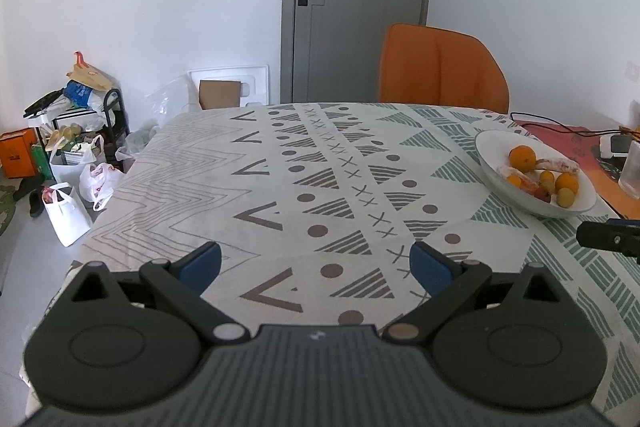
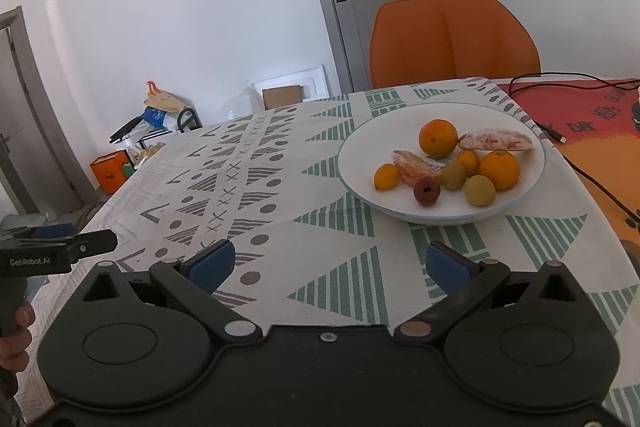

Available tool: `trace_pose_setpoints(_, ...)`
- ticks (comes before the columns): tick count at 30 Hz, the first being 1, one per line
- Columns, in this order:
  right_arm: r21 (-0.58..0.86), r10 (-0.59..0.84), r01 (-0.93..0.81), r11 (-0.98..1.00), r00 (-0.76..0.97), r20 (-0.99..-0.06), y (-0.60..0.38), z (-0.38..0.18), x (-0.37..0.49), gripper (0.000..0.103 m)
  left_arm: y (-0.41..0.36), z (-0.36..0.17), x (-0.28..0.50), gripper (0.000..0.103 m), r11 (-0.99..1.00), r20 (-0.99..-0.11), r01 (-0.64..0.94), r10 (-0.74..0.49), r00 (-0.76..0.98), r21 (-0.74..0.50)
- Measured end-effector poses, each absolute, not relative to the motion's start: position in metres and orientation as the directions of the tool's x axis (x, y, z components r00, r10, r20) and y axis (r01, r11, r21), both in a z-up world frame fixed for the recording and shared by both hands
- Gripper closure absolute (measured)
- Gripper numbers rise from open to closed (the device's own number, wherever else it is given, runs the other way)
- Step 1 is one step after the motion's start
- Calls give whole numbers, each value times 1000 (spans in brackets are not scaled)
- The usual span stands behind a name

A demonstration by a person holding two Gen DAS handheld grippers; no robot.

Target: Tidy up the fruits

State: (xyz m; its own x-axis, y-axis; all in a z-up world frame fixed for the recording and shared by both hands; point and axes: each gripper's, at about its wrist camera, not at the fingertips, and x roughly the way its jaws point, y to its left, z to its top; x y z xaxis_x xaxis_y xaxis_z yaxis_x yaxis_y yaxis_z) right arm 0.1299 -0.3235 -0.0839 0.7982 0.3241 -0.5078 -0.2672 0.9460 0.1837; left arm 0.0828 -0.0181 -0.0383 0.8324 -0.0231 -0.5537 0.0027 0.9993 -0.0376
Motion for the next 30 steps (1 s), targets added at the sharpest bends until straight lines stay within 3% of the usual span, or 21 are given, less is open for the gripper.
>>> trace_pose_setpoints(30, 193, 323, -259, 946, 784, -530, -325, -93, 135, 0, -16, -41, 83, 3, 999, -558, -4, -16, 830, -33)
